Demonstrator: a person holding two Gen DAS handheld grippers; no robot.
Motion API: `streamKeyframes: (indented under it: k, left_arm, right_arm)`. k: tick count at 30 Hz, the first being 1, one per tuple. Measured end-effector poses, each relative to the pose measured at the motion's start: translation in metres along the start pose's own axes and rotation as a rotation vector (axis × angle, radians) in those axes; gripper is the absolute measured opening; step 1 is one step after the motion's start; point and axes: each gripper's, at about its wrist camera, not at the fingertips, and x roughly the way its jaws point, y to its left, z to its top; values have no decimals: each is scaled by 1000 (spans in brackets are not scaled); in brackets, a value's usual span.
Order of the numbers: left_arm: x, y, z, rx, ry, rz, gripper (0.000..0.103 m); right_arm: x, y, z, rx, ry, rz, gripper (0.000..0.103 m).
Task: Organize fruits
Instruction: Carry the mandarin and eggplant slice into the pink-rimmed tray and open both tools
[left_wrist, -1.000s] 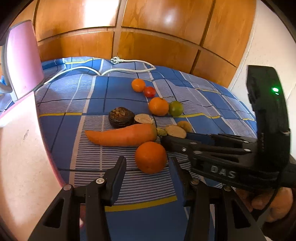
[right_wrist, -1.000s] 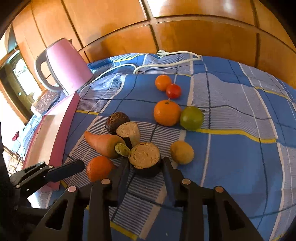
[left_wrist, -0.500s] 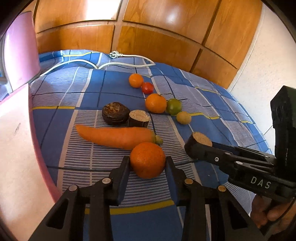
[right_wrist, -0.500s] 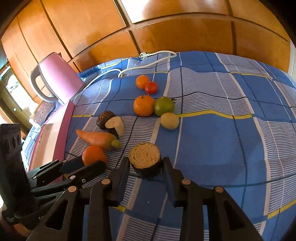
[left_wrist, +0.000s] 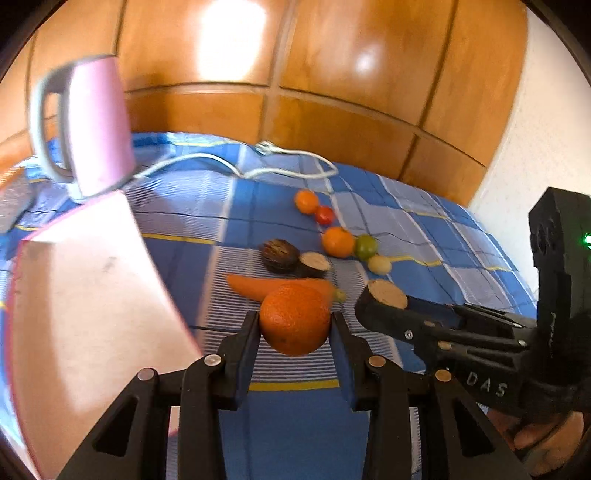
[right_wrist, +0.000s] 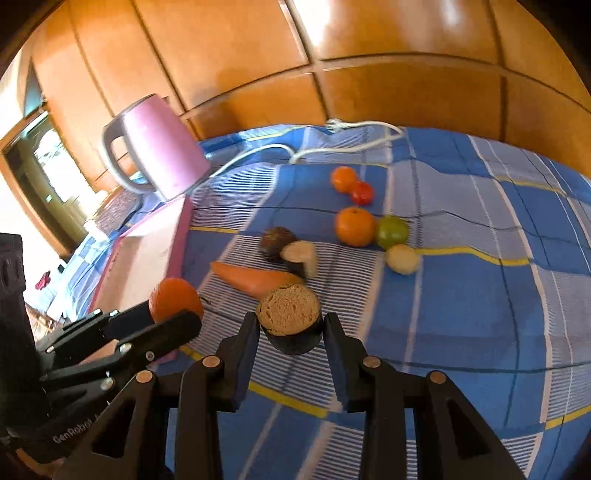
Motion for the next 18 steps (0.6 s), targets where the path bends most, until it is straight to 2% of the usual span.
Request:
streamKeyframes:
  k: [11,18]
  left_arm:
    - [-30,53,-1,-104,-32,138,38]
    - [-40,89,-8,-176,-34,211,38]
  right_arm:
    - [9,55,10,-146,19,71,36]
    - [24,91,15,-205,66,147,36]
